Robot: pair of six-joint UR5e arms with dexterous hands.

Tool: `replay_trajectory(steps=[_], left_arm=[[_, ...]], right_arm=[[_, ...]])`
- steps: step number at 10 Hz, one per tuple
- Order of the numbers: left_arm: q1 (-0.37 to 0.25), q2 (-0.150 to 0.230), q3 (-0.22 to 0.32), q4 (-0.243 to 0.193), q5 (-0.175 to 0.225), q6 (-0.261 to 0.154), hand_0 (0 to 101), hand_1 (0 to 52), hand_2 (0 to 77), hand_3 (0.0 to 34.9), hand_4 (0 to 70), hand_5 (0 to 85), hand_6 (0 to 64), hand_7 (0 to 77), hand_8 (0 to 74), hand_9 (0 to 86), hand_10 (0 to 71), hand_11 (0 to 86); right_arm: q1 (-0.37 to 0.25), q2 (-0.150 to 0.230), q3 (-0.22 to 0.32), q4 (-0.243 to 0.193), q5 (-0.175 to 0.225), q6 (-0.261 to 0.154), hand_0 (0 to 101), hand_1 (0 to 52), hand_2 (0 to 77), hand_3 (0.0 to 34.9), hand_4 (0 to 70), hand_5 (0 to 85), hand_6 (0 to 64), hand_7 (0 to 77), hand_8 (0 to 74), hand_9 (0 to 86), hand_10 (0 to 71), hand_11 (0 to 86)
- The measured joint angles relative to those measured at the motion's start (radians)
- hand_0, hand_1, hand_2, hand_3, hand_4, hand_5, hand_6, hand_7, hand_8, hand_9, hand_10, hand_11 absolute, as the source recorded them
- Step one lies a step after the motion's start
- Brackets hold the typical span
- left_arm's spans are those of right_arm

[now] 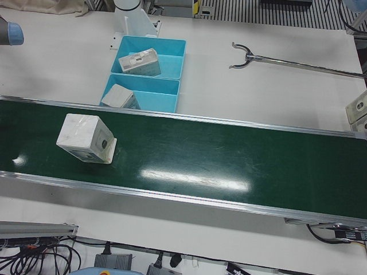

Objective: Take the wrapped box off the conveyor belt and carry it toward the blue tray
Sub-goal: 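Move the right hand along the belt and close it around the wrapped box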

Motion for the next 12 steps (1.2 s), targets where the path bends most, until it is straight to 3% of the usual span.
replay_trajectory(steps=[2,6,7,12], left_arm=[[0.0,0.0,0.0,0.0,0.0,0.0,0,0.0,0.5,0.0,0.0,1.1,0.0,0.0,0.5,0.0,0.5,0.5],[0.0,0.0,0.0,0.0,0.0,0.0,0,0.0,0.5,0.0,0.0,1.1,0.0,0.5,0.5,0.0,0.5,0.5],[0.0,0.0,0.0,0.0,0.0,0.0,0,0.0,0.5,0.0,0.0,1.1,0.0,0.5,0.5,0.0,0.5,0.5],[0.0,0.0,0.0,0.0,0.0,0.0,0,0.0,0.5,0.0,0.0,1.1,0.0,0.0,0.5,0.0,0.5,0.5]], right_arm=[[-0.005,0.001,-0.002,0.0,-0.003,0.0,46,9.8,7.6,6.2,3.3,25.6,4.4,3.8,1.1,1.6,0.0,1.1],[-0.013,0.003,-0.003,0.0,-0.004,0.0,46,9.3,4.9,6.2,3.3,25.6,4.4,4.9,1.1,1.6,0.0,1.1],[-0.014,0.003,-0.003,0.0,-0.004,0.0,46,9.8,8.2,4.8,3.8,25.6,4.4,4.4,0.5,1.6,0.0,1.1],[-0.016,0.004,-0.003,0.0,-0.003,0.0,46,10.9,8.2,5.3,3.8,25.6,4.4,4.9,0.5,1.6,0.0,1.1]])
